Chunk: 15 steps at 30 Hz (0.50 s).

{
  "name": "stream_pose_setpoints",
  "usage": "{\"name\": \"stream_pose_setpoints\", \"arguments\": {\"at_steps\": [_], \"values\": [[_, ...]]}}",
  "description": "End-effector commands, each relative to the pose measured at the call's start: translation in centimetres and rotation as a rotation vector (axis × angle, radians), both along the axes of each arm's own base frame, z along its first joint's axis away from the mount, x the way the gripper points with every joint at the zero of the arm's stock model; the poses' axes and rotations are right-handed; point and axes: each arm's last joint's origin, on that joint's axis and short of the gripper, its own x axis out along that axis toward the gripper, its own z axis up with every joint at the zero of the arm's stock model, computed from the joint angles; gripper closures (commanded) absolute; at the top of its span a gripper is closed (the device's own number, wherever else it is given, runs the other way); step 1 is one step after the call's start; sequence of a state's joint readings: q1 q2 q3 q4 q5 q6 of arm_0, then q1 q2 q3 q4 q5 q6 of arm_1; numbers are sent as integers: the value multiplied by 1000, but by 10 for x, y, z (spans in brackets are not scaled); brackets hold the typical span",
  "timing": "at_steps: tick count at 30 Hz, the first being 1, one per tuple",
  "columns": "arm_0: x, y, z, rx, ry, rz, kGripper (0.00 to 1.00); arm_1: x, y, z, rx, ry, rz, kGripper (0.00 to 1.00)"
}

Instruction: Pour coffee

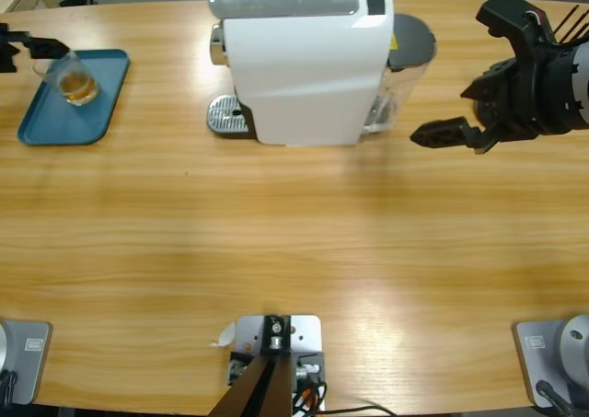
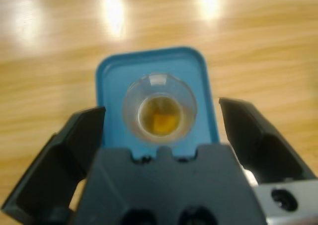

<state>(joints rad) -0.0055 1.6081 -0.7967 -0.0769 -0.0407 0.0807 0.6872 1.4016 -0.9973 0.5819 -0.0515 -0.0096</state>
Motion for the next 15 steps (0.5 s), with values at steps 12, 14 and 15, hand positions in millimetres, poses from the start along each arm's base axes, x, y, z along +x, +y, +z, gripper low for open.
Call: {"name": "stream_pose_setpoints", "arguments": {"at_steps": [12,14,15], "values": [[-170,-62,85,-43,58,-531,4,-53,-59,17,-88,-250,-164,0],[-182,-56,90,-79,34,-500,4,-60,-65,11,-74,-253,-165,0],[-187,-54,92,-105,20,-480,4,-64,-68,7,-77,-249,-164,0]]}}
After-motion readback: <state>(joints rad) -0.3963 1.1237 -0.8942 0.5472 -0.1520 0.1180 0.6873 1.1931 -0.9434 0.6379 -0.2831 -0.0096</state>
